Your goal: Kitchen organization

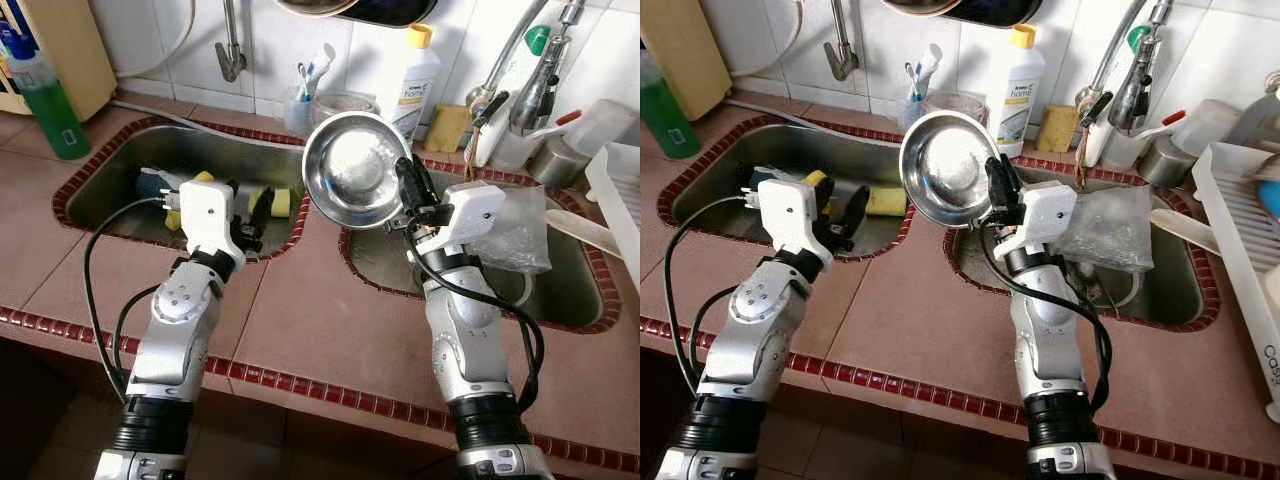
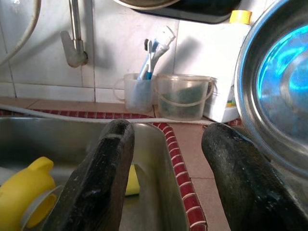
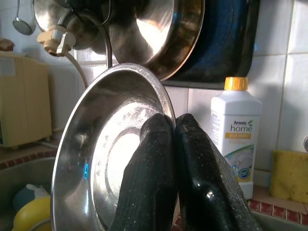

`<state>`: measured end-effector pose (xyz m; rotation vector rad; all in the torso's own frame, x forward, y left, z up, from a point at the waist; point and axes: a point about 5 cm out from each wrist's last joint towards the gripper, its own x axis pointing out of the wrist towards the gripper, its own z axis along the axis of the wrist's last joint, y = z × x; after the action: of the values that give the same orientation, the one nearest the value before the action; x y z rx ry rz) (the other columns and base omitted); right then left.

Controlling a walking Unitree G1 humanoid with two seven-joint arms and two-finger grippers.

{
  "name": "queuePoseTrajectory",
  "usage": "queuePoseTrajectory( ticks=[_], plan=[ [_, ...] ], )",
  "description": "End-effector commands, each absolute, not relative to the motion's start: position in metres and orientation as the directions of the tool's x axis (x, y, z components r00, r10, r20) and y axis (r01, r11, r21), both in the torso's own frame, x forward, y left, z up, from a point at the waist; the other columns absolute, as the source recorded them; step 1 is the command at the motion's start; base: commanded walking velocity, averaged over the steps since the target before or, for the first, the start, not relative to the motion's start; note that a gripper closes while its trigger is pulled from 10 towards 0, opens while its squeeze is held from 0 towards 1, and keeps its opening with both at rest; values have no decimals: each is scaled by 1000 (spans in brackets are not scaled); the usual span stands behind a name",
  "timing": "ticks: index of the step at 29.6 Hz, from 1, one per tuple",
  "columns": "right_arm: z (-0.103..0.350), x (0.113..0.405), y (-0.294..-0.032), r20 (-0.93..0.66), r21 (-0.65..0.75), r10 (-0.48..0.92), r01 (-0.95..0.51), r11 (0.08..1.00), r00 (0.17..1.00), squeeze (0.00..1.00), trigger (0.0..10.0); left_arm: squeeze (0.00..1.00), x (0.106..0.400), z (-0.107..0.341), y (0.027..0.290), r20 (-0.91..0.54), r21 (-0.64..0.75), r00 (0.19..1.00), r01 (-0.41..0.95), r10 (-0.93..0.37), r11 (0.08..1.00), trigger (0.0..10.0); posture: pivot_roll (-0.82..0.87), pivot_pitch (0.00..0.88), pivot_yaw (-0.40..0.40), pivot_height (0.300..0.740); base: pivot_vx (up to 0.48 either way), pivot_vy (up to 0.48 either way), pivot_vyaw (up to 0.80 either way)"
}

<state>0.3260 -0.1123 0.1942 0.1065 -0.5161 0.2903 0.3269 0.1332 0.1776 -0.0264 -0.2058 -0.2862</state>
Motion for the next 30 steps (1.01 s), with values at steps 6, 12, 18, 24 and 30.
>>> queuePoseTrajectory(
  ticks=[6, 12, 18, 24, 30],
  plan=[
    [198, 323, -115, 516, 3, 229, -269, 963, 825, 0, 10000, 0, 328, 177, 132, 201, 11, 934, 301, -297, 954, 10000, -38, 11, -26, 740, 0, 383, 0],
    [195, 321, -113, 507, -2, 232, -268, 963, 830, 0, 10000, 0, 326, 175, 133, 198, 16, 933, 303, -300, 953, 10000, -38, 8, -26, 740, 0, 480, 0],
    [194, 320, -112, 500, -4, 232, -266, 964, 834, 0, 10000, 0, 324, 173, 132, 191, 17, 934, 305, -303, 952, 10000, -40, 17, -29, 740, 0, 480, 0],
    [193, 320, -112, 496, -7, 233, -264, 964, 836, 0, 10000, 0, 324, 172, 131, 191, 17, 933, 306, -304, 952, 10000, -42, 19, -31, 740, 0, 459, 0],
    [193, 320, -114, 494, -10, 230, -259, 966, 839, 0, 10000, 0, 323, 171, 128, 187, 27, 932, 310, -310, 950, 10000, -45, 24, -30, 740, 0, 63, 0]
  ],
)
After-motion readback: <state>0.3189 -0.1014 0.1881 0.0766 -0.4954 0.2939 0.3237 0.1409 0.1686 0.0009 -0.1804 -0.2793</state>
